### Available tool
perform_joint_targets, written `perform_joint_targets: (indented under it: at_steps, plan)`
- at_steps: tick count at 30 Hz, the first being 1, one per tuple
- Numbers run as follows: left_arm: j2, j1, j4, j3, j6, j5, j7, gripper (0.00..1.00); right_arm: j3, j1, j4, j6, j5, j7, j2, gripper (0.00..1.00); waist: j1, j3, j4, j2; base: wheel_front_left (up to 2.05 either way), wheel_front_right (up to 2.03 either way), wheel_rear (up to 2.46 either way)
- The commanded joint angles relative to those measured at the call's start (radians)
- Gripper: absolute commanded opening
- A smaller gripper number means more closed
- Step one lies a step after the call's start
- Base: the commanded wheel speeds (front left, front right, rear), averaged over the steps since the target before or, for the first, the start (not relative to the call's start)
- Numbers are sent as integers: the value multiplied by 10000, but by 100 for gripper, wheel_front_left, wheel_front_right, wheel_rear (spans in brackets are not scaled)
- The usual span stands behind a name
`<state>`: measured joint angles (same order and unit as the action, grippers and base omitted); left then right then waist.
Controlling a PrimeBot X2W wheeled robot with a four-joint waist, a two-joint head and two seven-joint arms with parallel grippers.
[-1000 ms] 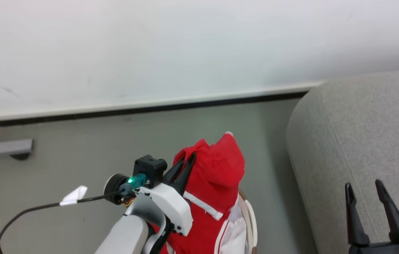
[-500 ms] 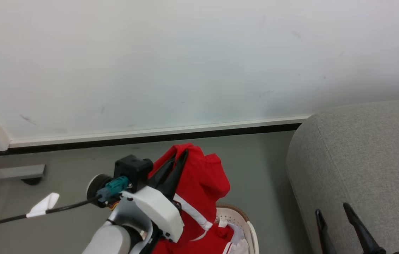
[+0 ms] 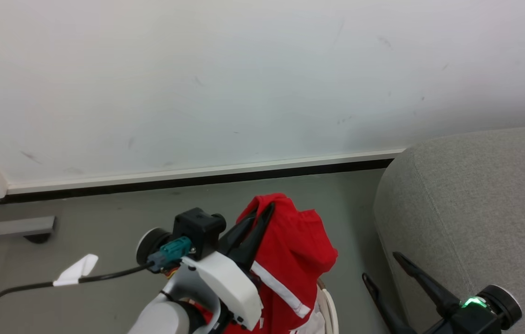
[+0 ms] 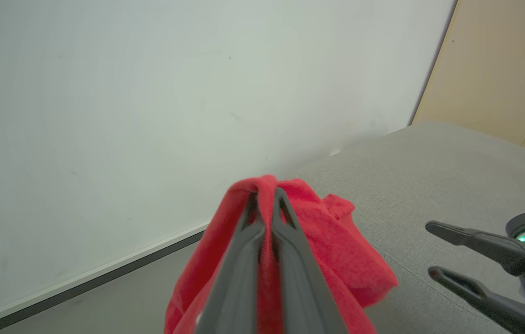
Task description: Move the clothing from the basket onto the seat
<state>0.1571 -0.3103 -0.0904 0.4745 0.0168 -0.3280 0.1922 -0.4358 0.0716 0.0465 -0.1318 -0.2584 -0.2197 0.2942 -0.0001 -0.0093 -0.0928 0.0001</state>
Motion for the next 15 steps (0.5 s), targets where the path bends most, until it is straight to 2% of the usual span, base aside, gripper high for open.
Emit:
perform_joint_targets:
  at_steps: [1, 6, 10, 13, 15]
  plan:
    - [-12, -83, 6, 37, 35, 64, 10, 0, -258, 245, -71, 20, -270, 77, 176, 100, 1, 7, 15, -1, 0, 0, 0]
    - [-30, -125, 127, 223, 109, 50, 32, 0, -1469, 1018, -215, 20, -1184, 496, 570, 100, 1, 19, 37, -1, 0, 0, 0]
    - [-89, -175, 131, 402, 203, -16, 79, 0, -2317, 1711, 187, 20, -1558, 648, 731, 100, 1, 28, 61, -1, 0, 0, 0]
    - [-59, -233, 131, 557, 314, -21, 140, 0, -2854, 2350, 767, 20, -1701, 597, 616, 100, 1, 29, 61, -1, 0, 0, 0]
    - [-74, -238, 150, 627, 339, -46, 150, 0, -3070, 2702, 1308, 20, -1986, 572, 318, 100, 1, 37, 38, -1, 0, 0, 0]
